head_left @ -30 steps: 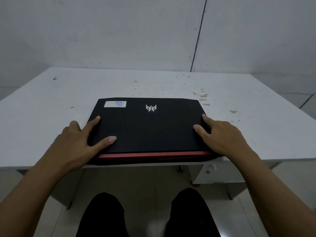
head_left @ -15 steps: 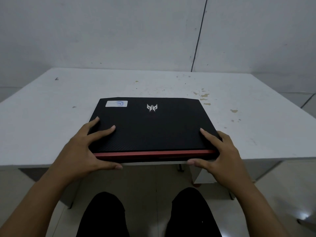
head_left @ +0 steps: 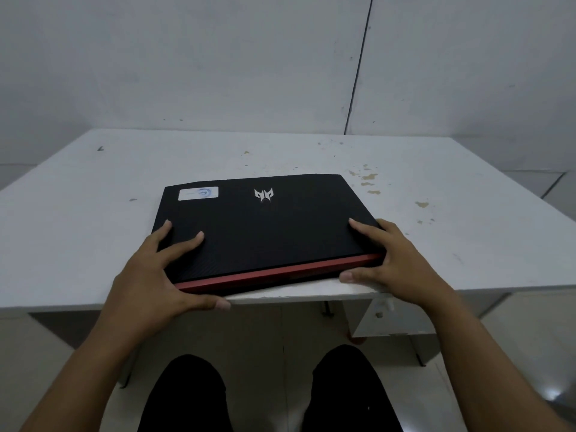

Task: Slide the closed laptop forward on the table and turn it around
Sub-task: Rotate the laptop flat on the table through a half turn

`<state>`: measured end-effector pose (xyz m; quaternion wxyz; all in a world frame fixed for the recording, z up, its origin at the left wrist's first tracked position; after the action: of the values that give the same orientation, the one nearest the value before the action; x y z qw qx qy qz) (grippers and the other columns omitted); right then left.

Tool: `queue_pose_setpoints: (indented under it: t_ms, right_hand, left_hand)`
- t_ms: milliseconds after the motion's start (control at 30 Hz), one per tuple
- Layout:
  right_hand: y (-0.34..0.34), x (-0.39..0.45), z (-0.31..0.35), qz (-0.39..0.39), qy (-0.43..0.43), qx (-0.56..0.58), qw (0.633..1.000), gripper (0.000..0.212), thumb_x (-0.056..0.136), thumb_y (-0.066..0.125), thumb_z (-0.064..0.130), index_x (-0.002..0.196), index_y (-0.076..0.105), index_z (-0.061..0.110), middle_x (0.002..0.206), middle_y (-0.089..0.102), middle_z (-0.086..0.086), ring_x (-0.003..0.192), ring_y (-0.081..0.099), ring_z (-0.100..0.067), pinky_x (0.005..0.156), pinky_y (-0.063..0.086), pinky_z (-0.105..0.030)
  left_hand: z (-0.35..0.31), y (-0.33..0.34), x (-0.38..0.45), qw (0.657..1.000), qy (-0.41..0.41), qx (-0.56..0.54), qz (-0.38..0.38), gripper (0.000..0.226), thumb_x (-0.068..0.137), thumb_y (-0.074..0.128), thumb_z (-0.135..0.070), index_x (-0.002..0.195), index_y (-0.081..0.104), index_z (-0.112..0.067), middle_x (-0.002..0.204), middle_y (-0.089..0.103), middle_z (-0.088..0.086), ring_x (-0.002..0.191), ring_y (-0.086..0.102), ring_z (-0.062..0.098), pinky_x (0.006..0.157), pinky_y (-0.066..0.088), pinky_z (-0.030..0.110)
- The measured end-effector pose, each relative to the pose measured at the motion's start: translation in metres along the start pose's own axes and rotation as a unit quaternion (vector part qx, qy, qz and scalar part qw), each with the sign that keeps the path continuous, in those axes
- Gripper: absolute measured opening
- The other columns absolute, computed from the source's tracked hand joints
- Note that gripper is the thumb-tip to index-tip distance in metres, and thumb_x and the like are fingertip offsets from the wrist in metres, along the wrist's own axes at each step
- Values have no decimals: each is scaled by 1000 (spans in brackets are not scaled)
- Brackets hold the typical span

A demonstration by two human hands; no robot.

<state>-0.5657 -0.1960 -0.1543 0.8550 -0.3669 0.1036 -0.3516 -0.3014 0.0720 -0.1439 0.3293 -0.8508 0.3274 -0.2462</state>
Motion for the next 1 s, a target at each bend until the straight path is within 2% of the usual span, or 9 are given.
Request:
queue_pose_setpoints:
  t_ms: [167, 300, 433, 500, 567, 667, 767, 867, 1000]
  right_hand:
    - [-3, 9, 4, 10, 13, -6, 1000, 107, 55, 90, 58, 150, 44, 46, 150, 33, 12, 136, 37, -9, 112, 37, -29]
    - [-3, -12, 5, -80, 38, -4, 996, 101, 60, 92, 52, 149, 45, 42, 159, 25, 9, 140, 34, -11, 109, 34, -28]
    - [7, -42, 14, -138, 65, 20, 988, 86, 74, 88, 32, 148, 45, 42, 161, 27, 4, 144, 33, -14, 106, 33, -28]
    - [13, -47, 17, -137, 91, 54, 985, 82, 78, 83, 40, 149, 42, 44, 166, 16, 6, 150, 23, -14, 109, 31, -32]
    - [19, -46, 21, -139, 116, 74, 981, 80, 79, 72, 61, 151, 39, 46, 169, 4, 9, 154, 14, -15, 115, 29, -39]
    - [27, -39, 24, -158, 157, 63, 973, 85, 80, 50, 83, 154, 34, 44, 169, -7, 8, 157, 9, -25, 122, 24, -50]
    - [38, -26, 26, -168, 209, 25, 963, 83, 86, 35, 82, 159, 24, 42, 168, -20, -3, 156, -9, -35, 124, 8, -56]
    - [46, -10, 33, -160, 234, -101, 954, 85, 89, 21, 81, 161, 11, 38, 165, -25, -19, 151, -17, -50, 120, -12, -59]
    - [49, -2, 29, -143, 247, -157, 946, 86, 89, 19, 82, 162, 6, 37, 164, -25, -23, 147, -19, -57, 118, -15, -62]
  left_hand:
    - [2, 4, 0, 999, -25, -7, 25, 123, 21, 81, -88, 136, 57, -54, 166, 22, -13, 151, 27, 14, 117, 34, 49]
    - [-2, -4, 30, 999, -37, 25, 24, 88, 53, 41, -105, 117, 67, -51, 160, 33, 4, 154, 18, 21, 121, 17, 55]
    - [2, 6, 94, 997, -40, 57, 43, 97, 63, 31, -103, 141, 54, -49, 161, 32, 5, 153, 22, 24, 122, 18, 53]
    - [9, 17, 127, 992, -27, 114, 55, 98, 65, 29, -102, 146, 47, -49, 162, 35, 5, 153, 24, 26, 121, 17, 58]
    - [17, 27, 154, 979, -31, 185, 77, 98, 66, 27, -100, 149, 41, -51, 164, 32, 6, 153, 22, 30, 120, 10, 62]
    - [21, 31, 175, 973, -45, 204, 103, 104, 60, 30, -103, 149, 39, -51, 160, 37, 8, 150, 29, 34, 118, 9, 64]
    - [21, 27, 180, 975, -37, 201, 92, 104, 57, 31, -105, 144, 44, -51, 141, 46, 10, 138, 38, 36, 115, 21, 57]
    - [19, 29, 177, 975, -16, 211, 71, 100, 62, 31, -101, 146, 44, -48, 129, 46, 11, 132, 35, 35, 110, 25, 50]
    - [19, 29, 177, 975, -24, 205, 79, 100, 63, 31, -100, 147, 42, -47, 132, 45, 12, 133, 33, 35, 109, 26, 49]
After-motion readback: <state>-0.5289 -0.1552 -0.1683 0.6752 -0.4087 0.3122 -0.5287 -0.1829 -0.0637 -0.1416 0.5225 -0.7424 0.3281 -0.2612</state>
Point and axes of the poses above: each hand's wrist, its own x-axis towards the middle knuckle, its own y-axis out of the palm, z = x × y, the point moved 9 cm from there along x, towards the middle knuckle
